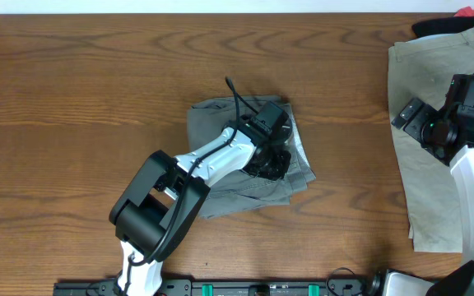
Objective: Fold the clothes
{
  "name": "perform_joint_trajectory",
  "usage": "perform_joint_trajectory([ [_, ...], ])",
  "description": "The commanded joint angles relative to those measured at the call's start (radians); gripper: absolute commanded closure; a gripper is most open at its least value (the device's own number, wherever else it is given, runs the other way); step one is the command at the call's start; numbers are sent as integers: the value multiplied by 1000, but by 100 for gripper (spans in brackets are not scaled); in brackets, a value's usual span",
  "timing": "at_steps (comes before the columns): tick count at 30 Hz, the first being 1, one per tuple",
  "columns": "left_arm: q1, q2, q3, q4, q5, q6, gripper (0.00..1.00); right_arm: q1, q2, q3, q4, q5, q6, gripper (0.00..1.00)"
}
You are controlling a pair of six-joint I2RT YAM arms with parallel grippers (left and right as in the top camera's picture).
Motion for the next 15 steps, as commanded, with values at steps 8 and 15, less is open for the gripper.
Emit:
perform_joint_trajectory([
  [8, 32, -80, 26, -17, -41, -10, 94, -6, -13, 10, -2, 14, -7, 1],
  [15, 73, -164, 26, 152, -266, -10, 94, -6, -13, 10, -2, 14, -7, 1],
])
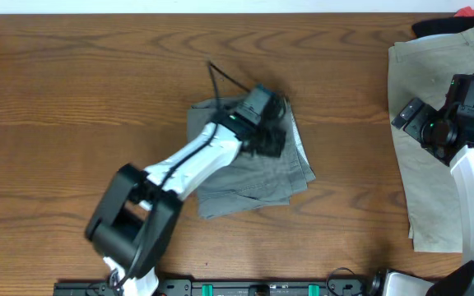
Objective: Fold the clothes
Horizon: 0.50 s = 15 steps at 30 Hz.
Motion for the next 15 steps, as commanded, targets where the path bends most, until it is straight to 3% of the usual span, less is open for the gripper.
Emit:
perform_joint_trajectory([
  [1, 19, -19, 16, 69, -134, 2, 94, -6, -13, 10, -2, 14, -7, 1],
  [15, 40, 175, 14, 333, -145, 2, 94, -6, -13, 10, -2, 14, -7, 1],
])
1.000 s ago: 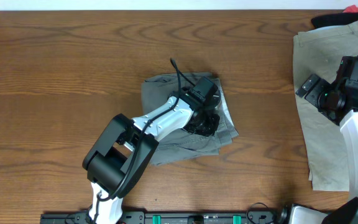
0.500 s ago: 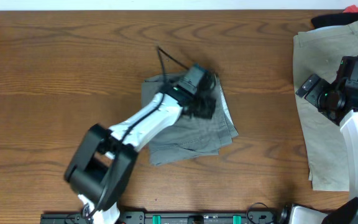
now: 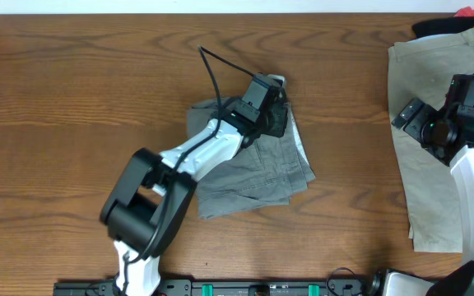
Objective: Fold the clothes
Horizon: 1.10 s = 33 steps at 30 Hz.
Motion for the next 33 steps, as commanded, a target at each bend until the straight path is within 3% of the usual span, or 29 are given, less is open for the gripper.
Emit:
perform_joint_trajectory([
  [1, 17, 62, 10, 15, -18, 2, 94, -6, -13, 10, -2, 14, -7, 1],
  [7, 50, 104, 10, 9, -36, 3, 94, -6, -13, 10, -2, 14, -7, 1],
  [13, 64, 39, 10, -35, -26, 2, 92, -6, -13, 10, -2, 14, -7, 1],
  [16, 64, -28, 10, -98, -17, 2, 78, -6, -13, 10, -2, 14, -7, 1],
  [17, 64, -56, 10, -125, -16, 2, 70, -6, -13, 10, -2, 14, -7, 1],
  [18, 64, -85, 10, -152, -16, 2, 54, -6, -13, 10, -2, 14, -7, 1],
  [20, 64, -150, 10, -203, -16, 2, 43, -6, -13, 10, -2, 14, -7, 1],
  [25, 65, -291, 10, -294, -17, 2, 0, -6, -13, 10, -2, 14, -7, 1],
  [29, 66, -402, 10, -385, -24, 3, 2, -6, -13, 10, -2, 14, -7, 1],
  [33, 77, -488, 10, -524, -125, 3, 2, -6, -13, 10, -2, 14, -7, 1],
])
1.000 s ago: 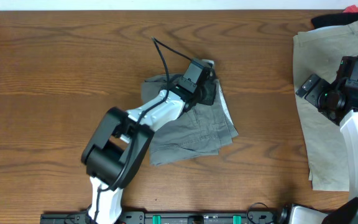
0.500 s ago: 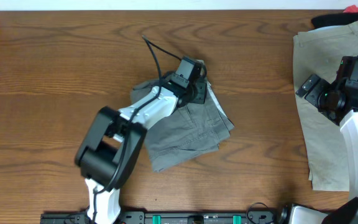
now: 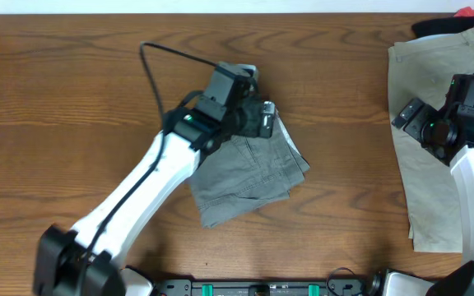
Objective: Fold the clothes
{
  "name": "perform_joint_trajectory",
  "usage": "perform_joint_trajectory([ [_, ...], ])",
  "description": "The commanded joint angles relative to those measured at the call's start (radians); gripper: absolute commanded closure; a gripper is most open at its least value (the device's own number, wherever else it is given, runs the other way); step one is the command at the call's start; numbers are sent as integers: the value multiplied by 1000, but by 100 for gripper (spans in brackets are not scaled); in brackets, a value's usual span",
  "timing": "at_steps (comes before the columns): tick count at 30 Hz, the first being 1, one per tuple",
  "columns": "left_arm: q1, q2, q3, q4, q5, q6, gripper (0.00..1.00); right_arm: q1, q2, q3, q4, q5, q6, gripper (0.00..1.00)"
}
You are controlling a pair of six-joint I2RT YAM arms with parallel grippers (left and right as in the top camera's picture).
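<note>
A grey-green folded garment lies at the middle of the table. My left gripper is at its far edge, apparently shut on the cloth, and a pale bit of the garment shows just beyond the wrist. The fingertips are hidden under the wrist. A khaki garment lies spread flat at the right. My right gripper hangs over its left part; how its jaws stand does not show.
A dark blue piece of clothing and a red one lie piled at the far right corner, partly on the khaki garment. Bare wooden table stretches to the left. The left arm's cable loops above it.
My left gripper has moved left and slightly farther away, and its arm is now stretched out. The garment's far edge went with it. The right arm has not moved.
My left gripper was on the middle right of the folded garment. Then it stood at the garment's far right corner. Then a pale edge of cloth showed at its tip. Now gripper and far edge are farther left. The right arm stayed still throughout.
</note>
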Motion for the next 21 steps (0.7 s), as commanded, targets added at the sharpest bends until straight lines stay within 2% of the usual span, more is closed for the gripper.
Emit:
perform_joint_trajectory([
  [1, 23, -66, 8, -116, -137, 5, 2, -6, -13, 10, -1, 14, -7, 1],
  [4, 60, -85, 8, -225, -222, 1, 2, -6, -13, 10, -1, 14, -7, 1],
  [9, 190, -82, 6, -342, -197, -26, 2, -6, -13, 10, -1, 14, -7, 1],
  [18, 441, -77, -45, -406, 6, -16, 2, -6, -13, 10, -1, 14, -7, 1],
  [21, 480, -65, -88, -382, 100, 43, 2, -6, -13, 10, -1, 14, -7, 1],
])
